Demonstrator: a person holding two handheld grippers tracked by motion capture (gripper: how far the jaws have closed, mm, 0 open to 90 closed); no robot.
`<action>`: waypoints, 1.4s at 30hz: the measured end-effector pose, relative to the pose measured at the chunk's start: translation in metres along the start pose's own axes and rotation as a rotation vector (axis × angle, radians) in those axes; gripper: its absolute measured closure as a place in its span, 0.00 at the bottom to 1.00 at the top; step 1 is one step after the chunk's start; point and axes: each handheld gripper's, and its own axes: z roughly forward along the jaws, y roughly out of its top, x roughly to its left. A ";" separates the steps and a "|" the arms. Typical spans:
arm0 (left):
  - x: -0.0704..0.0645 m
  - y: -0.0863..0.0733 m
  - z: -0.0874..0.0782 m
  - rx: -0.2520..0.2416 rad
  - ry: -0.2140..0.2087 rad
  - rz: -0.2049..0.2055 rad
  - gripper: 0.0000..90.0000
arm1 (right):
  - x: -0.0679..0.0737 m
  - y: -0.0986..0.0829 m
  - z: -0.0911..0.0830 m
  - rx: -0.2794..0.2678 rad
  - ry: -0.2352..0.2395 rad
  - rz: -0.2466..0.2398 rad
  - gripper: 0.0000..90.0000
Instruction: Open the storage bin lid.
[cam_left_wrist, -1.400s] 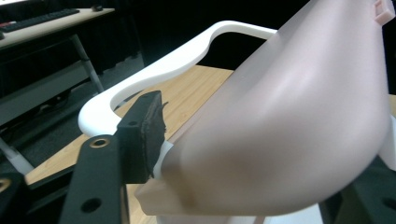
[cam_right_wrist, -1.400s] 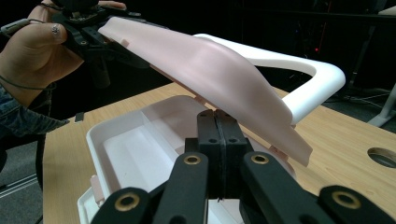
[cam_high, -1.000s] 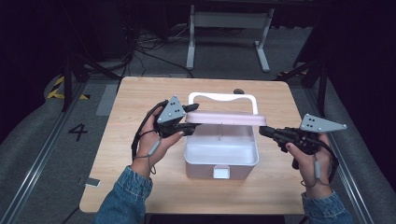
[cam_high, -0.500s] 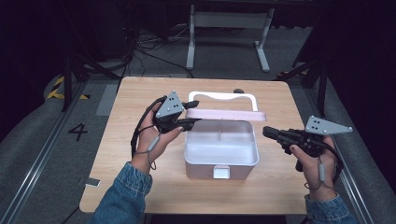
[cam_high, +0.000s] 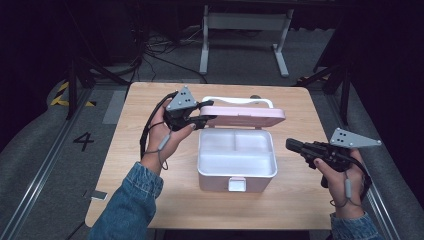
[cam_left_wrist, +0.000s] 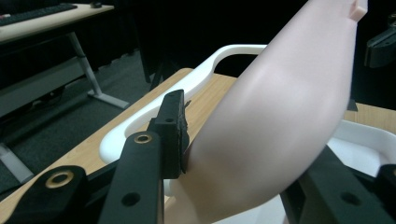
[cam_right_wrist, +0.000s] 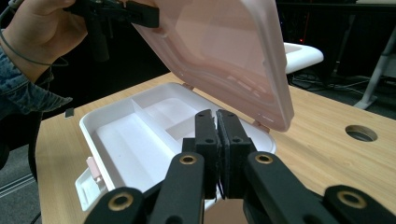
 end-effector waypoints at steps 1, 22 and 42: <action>0.002 0.001 0.001 0.004 -0.002 -0.002 0.71 | -0.001 -0.001 -0.002 0.002 -0.003 0.003 0.98; 0.034 0.007 0.023 -0.025 0.042 -0.079 0.71 | -0.006 -0.012 -0.024 0.003 -0.066 0.043 0.98; 0.064 0.006 0.054 0.017 0.110 -0.136 0.62 | -0.012 -0.014 -0.025 0.000 -0.073 0.050 0.96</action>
